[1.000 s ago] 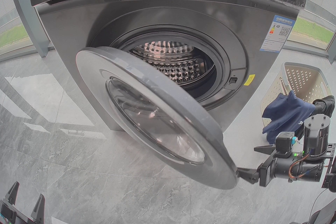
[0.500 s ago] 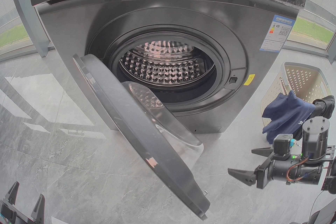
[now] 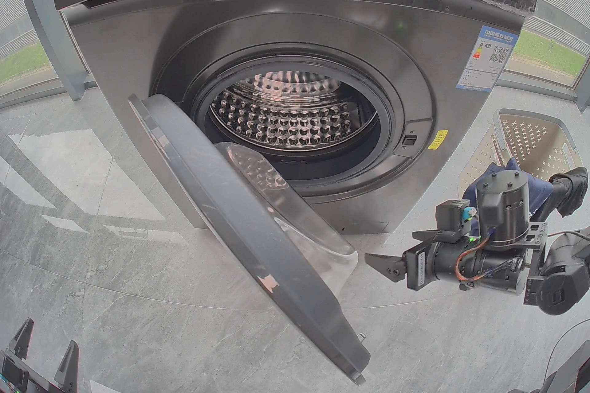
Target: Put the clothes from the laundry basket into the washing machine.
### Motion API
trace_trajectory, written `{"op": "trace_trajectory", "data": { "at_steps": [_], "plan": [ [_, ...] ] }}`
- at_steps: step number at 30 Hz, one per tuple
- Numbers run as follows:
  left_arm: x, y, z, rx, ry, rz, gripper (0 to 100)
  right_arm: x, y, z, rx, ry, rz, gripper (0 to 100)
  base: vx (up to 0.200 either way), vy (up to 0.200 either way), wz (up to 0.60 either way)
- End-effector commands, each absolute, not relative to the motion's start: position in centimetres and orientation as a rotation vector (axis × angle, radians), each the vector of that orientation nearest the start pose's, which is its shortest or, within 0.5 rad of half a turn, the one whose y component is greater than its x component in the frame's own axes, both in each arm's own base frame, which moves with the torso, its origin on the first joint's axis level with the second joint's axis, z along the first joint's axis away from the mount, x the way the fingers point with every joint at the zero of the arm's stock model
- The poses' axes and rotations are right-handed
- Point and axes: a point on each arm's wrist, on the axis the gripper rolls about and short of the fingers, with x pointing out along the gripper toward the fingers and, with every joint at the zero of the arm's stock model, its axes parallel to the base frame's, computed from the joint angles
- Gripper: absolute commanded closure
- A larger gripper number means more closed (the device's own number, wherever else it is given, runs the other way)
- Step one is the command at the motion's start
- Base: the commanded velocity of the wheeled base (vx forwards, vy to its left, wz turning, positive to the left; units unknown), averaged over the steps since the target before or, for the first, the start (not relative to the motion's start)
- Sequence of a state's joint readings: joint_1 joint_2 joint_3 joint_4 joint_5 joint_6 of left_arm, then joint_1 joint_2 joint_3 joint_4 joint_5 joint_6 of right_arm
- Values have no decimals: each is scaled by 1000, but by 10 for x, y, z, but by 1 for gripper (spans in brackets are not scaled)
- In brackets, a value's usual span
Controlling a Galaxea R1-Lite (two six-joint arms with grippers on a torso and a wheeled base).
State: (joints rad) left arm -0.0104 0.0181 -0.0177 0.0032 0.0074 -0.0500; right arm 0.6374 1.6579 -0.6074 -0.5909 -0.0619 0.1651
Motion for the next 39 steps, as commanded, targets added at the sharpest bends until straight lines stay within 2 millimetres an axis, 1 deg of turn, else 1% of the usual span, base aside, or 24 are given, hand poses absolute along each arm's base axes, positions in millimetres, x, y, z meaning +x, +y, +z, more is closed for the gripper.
{"op": "trace_trajectory", "data": {
  "at_steps": [1, 3, 4, 6, 7, 8, 10, 11, 15, 20, 24, 26, 27, 28, 30, 34, 37, 39],
  "plan": [
    [-22, 0, 76, -51, 8, -3, 0, 213, 177, 128, -30, 522, 581, 0, 0, 0, 0],
    [-22, 0, 76, -51, 8, -3, 0, 211, 178, 128, -32, 524, 588, 0, 0, 0, 0],
    [-22, 0, 76, -51, 8, -3, 0, 202, 182, 125, -42, 535, 620, 0, 0, 0, 0],
    [-22, 0, 76, -51, 8, -3, 0, 194, 183, 124, -49, 545, 650, 0, 0, 0, 0],
    [-22, 0, 76, -51, 8, -3, 0, 194, 183, 124, -49, 545, 650, 0, 0, 0, 0],
    [-22, 0, 76, -51, 8, -3, 0, 186, 184, 123, -51, 538, 677, 0, 0, 0, 0],
    [-22, 0, 76, -51, 8, -3, 0, 184, 184, 123, -50, 533, 684, 0, 0, 0, 0],
    [-22, 0, 76, -51, 8, -3, 0, 185, 184, 125, -38, 502, 683, 0, 0, 0, 0],
    [-22, 0, 76, -49, 8, -3, 0, 194, 182, 132, -11, 438, 653, 0, 0, 0, 0],
    [-22, 0, 76, -49, 8, -4, 0, 229, 167, 139, 23, 398, 535, 0, 0, 0, 0],
    [-22, 0, 76, -49, 9, -4, 0, 244, 162, 149, 44, 360, 496, 0, 0, 0, 0],
    [-22, 0, 76, -47, 9, -4, 0, 253, 165, 146, 45, 366, 484, 0, 0, 0, 0],
    [-22, 0, 76, -47, 9, -4, 0, 260, 169, 141, 45, 374, 481, 0, 0, 0, 0],
    [-22, 0, 76, -47, 9, -4, 0, 261, 169, 140, 44, 375, 481, 0, 0, 0, 0],
    [-22, 0, 76, -47, 9, -6, 0, 271, 177, 127, 31, 402, 466, 0, 0, 0, 0],
    [-22, 0, 76, -47, 9, -6, 0, 275, 186, 118, 21, 404, 467, 0, 0, 0, 0],
    [-22, 0, 76, -47, 9, -6, 0, 272, 190, 116, 15, 410, 484, 0, 0, 0, 0],
    [-22, 0, 76, -47, 9, -6, 0, 264, 198, 114, 4, 421, 514, 0, 0, 0, 0]
  ]
}}
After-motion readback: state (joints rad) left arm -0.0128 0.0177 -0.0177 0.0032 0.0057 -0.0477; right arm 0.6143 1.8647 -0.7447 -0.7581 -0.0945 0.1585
